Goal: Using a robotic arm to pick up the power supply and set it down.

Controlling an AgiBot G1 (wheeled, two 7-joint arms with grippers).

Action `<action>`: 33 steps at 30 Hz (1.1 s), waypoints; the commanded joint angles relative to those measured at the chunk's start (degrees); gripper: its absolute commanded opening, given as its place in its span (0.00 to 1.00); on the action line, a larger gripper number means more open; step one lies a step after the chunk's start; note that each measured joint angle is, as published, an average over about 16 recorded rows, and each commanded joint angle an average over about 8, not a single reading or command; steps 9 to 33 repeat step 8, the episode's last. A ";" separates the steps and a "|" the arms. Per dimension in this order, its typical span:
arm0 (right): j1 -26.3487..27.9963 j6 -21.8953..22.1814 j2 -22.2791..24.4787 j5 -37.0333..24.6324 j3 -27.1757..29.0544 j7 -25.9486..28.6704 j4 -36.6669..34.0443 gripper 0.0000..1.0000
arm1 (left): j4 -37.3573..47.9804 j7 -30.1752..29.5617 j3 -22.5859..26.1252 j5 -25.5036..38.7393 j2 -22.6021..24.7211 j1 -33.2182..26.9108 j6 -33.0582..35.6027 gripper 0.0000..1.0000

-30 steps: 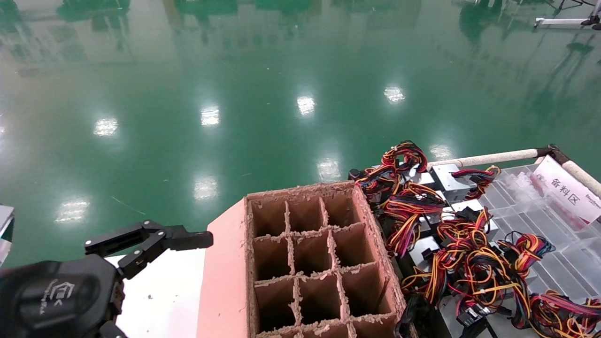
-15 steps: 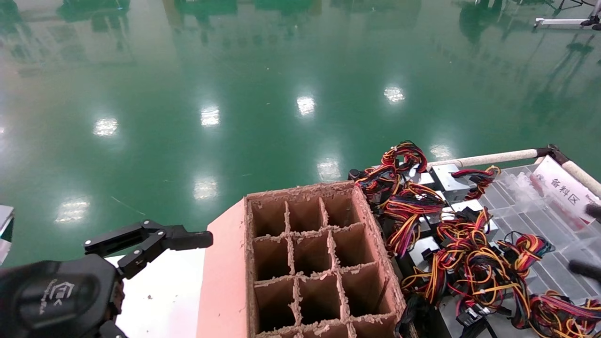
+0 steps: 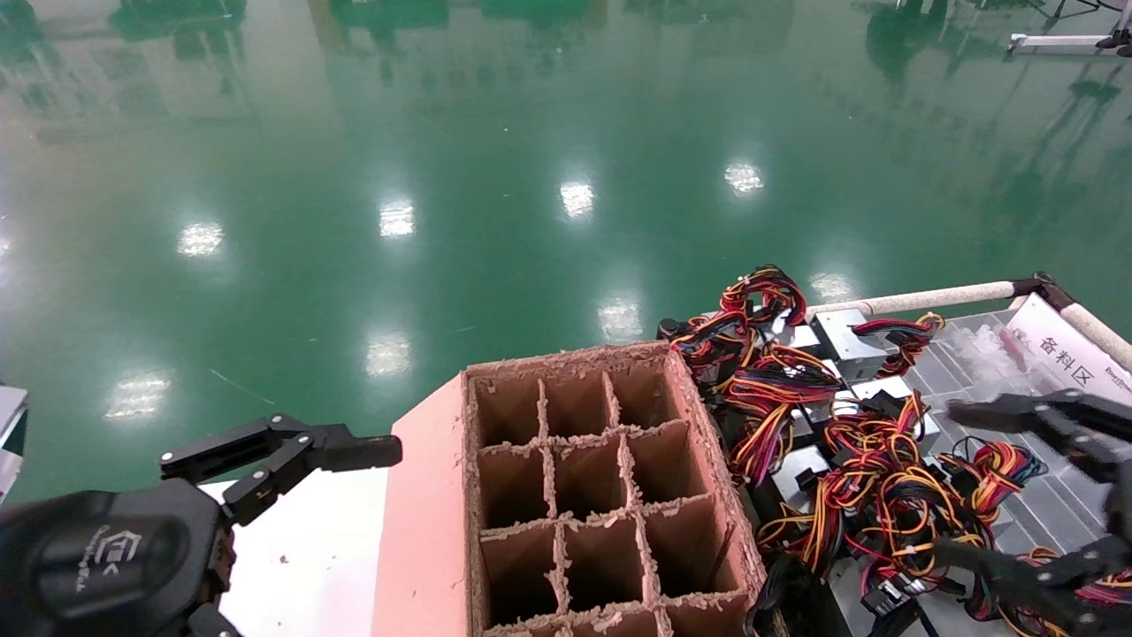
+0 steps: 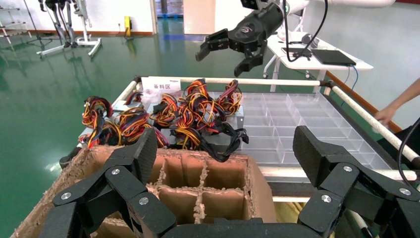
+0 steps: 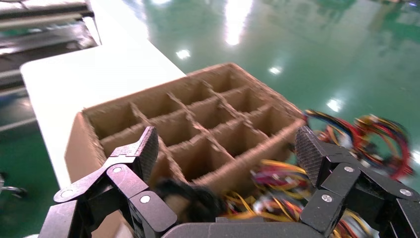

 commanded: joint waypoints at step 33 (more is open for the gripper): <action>-2.80 0.74 -3.24 -1.37 4.75 4.16 5.21 1.00 | 0.00 0.00 0.00 0.00 0.00 0.00 0.00 1.00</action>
